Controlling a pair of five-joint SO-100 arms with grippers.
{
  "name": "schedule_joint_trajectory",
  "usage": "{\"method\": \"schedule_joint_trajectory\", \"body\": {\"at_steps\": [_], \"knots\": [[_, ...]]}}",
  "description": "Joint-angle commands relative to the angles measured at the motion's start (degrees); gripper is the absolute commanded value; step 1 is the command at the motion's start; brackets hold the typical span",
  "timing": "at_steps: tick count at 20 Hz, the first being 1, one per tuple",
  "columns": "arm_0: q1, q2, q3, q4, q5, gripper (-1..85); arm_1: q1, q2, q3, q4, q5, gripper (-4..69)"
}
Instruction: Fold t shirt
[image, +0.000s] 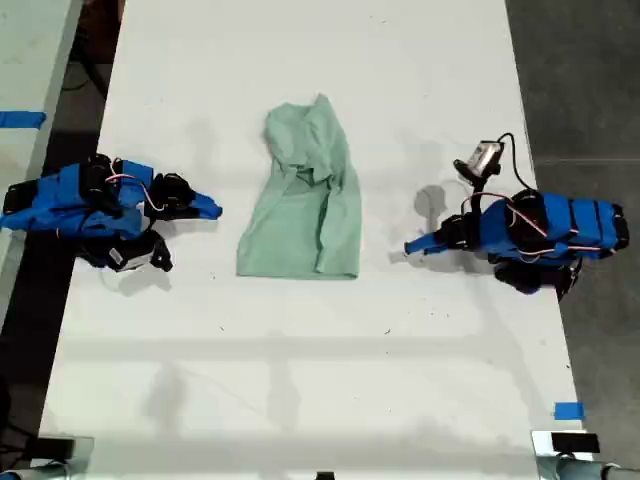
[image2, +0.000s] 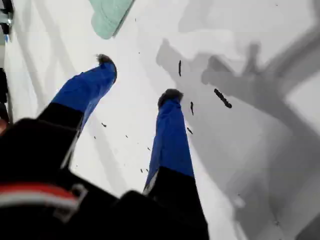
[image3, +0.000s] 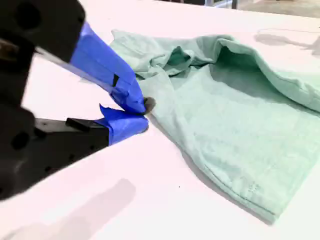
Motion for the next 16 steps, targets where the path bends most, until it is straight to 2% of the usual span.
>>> {"method": "schedule_joint_trajectory", "body": {"at_steps": [1, 8, 13, 14, 16], "knots": [[0.5, 0.3, 0.4, -0.3, 0.7, -0.2, 3.4, 0.7, 4.0, 0.4, -0.2, -0.2], [-0.2, -5.1, -4.3, 1.3, -0.6, -0.2, 3.7, 0.7, 4.0, 0.4, -0.2, -0.2], [5.4, -39.8, -23.1, 1.7, -5.8, 1.6, 4.0, 0.8, 4.0, 0.4, -0.3, -0.2], [6.9, -51.0, -30.4, 2.5, -5.9, 3.6, 4.0, 0.8, 4.0, 0.4, -0.3, -0.2], [10.3, -78.0, -50.8, 9.1, -5.4, 14.3, 4.0, 0.8, 4.0, 0.4, -0.3, -0.3]]}}
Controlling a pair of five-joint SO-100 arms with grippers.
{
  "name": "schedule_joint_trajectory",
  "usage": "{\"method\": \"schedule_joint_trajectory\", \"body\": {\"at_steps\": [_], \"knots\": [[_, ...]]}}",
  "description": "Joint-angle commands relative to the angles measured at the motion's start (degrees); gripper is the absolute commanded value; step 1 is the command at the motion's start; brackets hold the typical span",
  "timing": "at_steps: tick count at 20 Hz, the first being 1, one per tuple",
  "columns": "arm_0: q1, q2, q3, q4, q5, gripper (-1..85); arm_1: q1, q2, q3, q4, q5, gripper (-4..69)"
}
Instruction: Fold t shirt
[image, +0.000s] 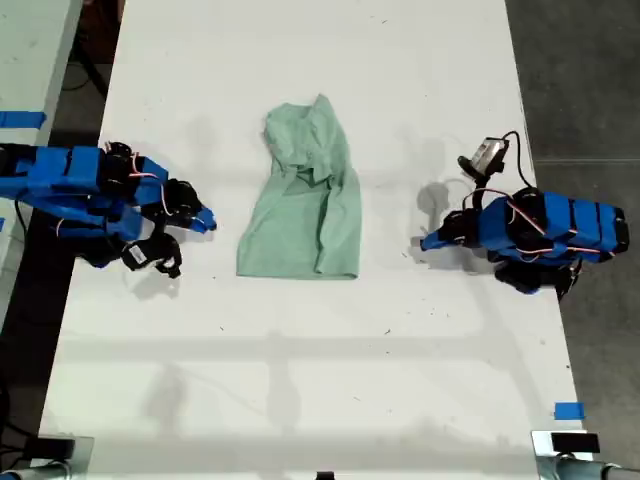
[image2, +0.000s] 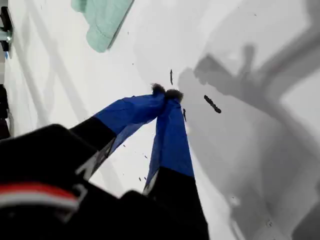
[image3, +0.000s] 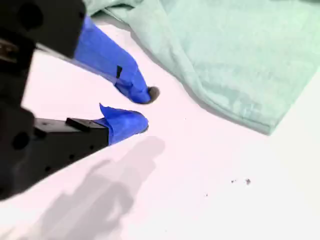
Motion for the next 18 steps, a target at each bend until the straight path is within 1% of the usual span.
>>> {"method": "schedule_joint_trajectory", "body": {"at_steps": [1, 2, 3, 6, 8, 13, 14, 15, 16, 17, 18], "knots": [[4.5, -36.2, -30.1, 6.5, 1.3, 18.6, 0.5, 0.8, 4.0, 0.1, -0.4, -0.3], [5.6, -42.6, -36.7, 6.5, 4.5, 21.1, 0.4, 0.8, 4.0, 0.1, -0.5, -0.2], [6.1, -46.7, -40.6, 6.6, 6.2, 22.6, 0.1, 0.8, 4.0, 0.1, -0.5, -0.2], [6.1, -53.4, -46.1, 7.6, 9.4, 24.2, -0.9, 0.8, 4.0, 0.1, -0.6, 0.0], [6.2, -57.0, -48.3, 7.5, 10.2, 24.2, -0.7, 1.0, 4.0, 0.1, -1.1, 0.2], [6.2, -60.1, -47.5, 6.6, 9.7, 23.5, -0.5, 1.1, 4.0, 0.0, -1.2, 0.3], [6.2, -60.8, -47.2, 5.8, 9.8, 22.2, -0.5, 1.1, 4.0, 0.0, -1.2, 0.3], [5.7, -62.1, -46.8, 4.8, 10.1, 12.8, -0.5, 1.1, 4.0, 0.0, -1.2, 0.3], [5.3, -62.5, -45.7, 3.8, 8.3, -0.1, -0.5, 1.1, 4.0, 0.0, -1.2, 0.3], [5.0, -61.9, -44.0, 0.8, 8.6, -0.2, -0.5, 1.1, 4.0, 0.0, -1.2, 0.3], [4.9, -61.5, -43.8, 0.2, 8.0, -0.2, -0.5, 1.1, 4.0, 0.0, -1.2, 0.3]]}}
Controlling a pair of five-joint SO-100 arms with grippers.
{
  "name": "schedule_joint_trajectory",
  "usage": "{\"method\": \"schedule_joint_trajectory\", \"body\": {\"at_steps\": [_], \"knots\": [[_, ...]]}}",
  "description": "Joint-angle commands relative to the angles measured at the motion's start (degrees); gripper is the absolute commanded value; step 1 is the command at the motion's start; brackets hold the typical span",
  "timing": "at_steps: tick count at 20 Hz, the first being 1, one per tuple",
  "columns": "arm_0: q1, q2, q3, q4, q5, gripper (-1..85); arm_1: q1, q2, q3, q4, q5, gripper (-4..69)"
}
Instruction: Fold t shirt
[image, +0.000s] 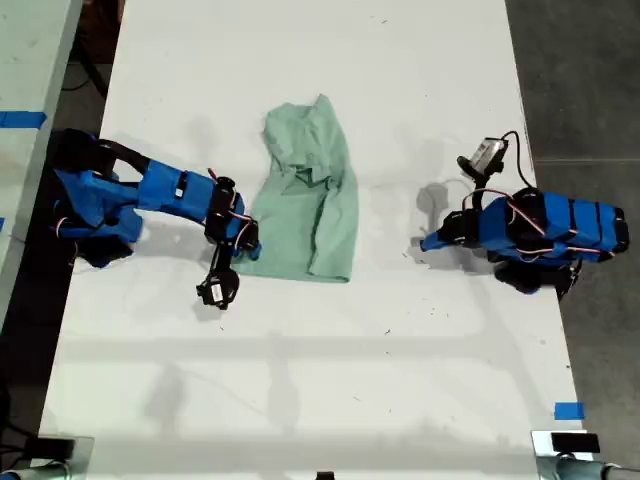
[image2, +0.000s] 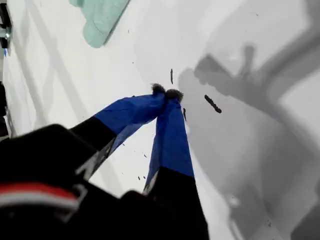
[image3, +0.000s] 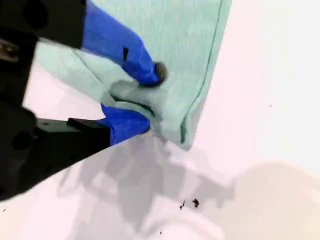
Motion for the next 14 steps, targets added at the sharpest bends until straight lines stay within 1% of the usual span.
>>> {"method": "schedule_joint_trajectory", "body": {"at_steps": [1, 4, 7, 9, 11, 13, 14], "knots": [[-0.5, 1.9, 0.1, -1.8, -1.3, -0.2, -0.3, 1.1, 4.0, 0.0, -0.8, 0.3], [-0.4, 7.4, -1.5, 0.6, -2.2, -0.2, -0.3, 1.1, 4.0, 0.0, -0.9, 0.3], [-0.4, 11.7, -6.3, 2.0, -0.9, -0.2, -0.3, 1.1, 4.0, 0.0, -0.9, 0.4], [-0.4, 12.2, -10.6, -0.9, 2.0, -0.2, -0.3, 1.1, 4.0, 0.0, -0.8, 0.4], [-0.4, 10.2, -14.1, -6.3, 6.0, -0.2, -0.3, 1.1, 4.0, 0.0, -0.8, 0.3], [-0.4, 4.2, -19.3, -7.9, 8.8, 0.5, -0.3, 1.1, 4.0, 0.0, -0.8, 0.3], [-0.1, 0.8, -21.9, -9.0, 10.3, 7.3, -0.3, 1.1, 4.0, 0.0, -0.9, 0.3]]}}
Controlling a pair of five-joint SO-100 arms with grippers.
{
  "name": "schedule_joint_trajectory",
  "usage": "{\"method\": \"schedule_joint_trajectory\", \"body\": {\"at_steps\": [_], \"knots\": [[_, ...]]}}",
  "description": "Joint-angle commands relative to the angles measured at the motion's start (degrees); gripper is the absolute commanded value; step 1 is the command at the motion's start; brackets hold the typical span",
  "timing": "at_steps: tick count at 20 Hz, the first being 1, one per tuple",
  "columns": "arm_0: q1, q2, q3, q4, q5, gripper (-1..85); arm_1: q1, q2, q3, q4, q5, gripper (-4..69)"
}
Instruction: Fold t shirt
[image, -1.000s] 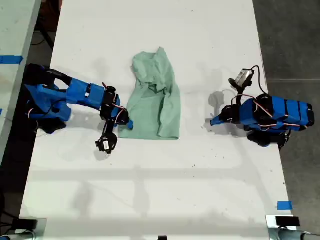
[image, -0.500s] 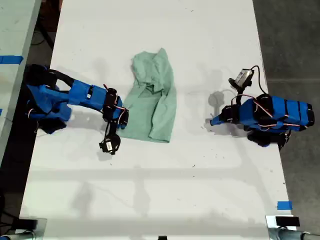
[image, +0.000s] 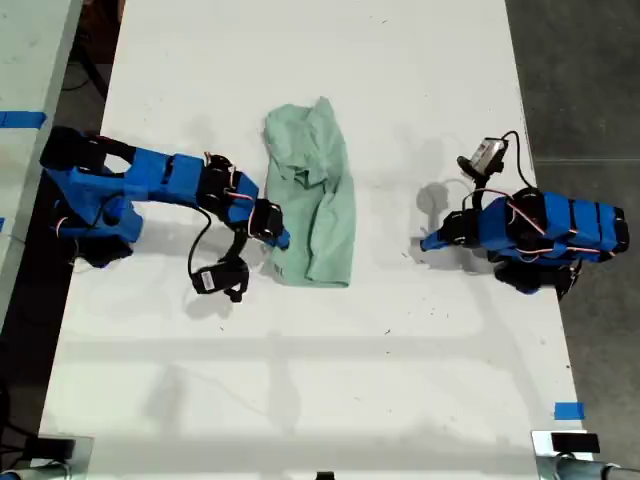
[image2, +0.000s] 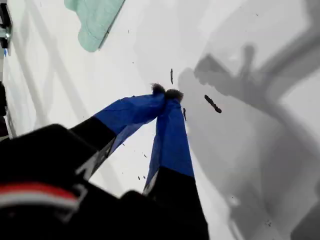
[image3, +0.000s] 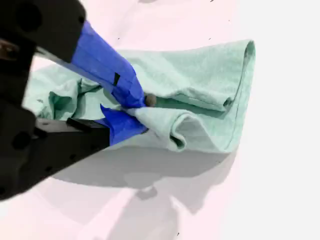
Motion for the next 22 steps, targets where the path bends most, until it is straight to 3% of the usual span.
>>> {"method": "schedule_joint_trajectory", "body": {"at_steps": [1, 3, 6, 11, 14, 16, 17, 22], "knots": [[0.7, -6.4, -9.5, -2.4, 3.8, 14.0, -0.3, 1.1, 4.0, 0.0, -0.9, 0.3], [1.1, -14.0, -15.6, -1.9, 6.5, 24.5, -0.3, 1.1, 4.0, 0.0, -1.0, 0.4], [1.3, -16.3, -17.3, -1.6, 7.6, 25.4, -0.3, 1.1, 4.0, 0.0, -1.1, 0.4], [0.5, 2.1, -9.1, 7.1, 3.6, 23.2, -0.3, 1.1, 4.0, 0.0, -1.1, 0.4], [-3.1, 29.5, 17.0, 2.3, -3.5, 18.6, -0.3, 1.1, 4.0, 0.0, -1.1, 0.4], [-8.3, 54.3, 44.8, -7.7, -6.8, -0.1, -0.3, 1.1, 4.0, 0.0, -1.1, 0.4], [-9.6, 66.6, 58.0, -12.8, -6.9, -0.1, -0.1, 1.1, 4.0, 0.0, -1.2, 0.4], [-9.1, 94.4, 81.0, -9.7, -10.8, -0.2, 1.1, 1.2, 4.0, 0.0, -1.8, 0.5]]}}
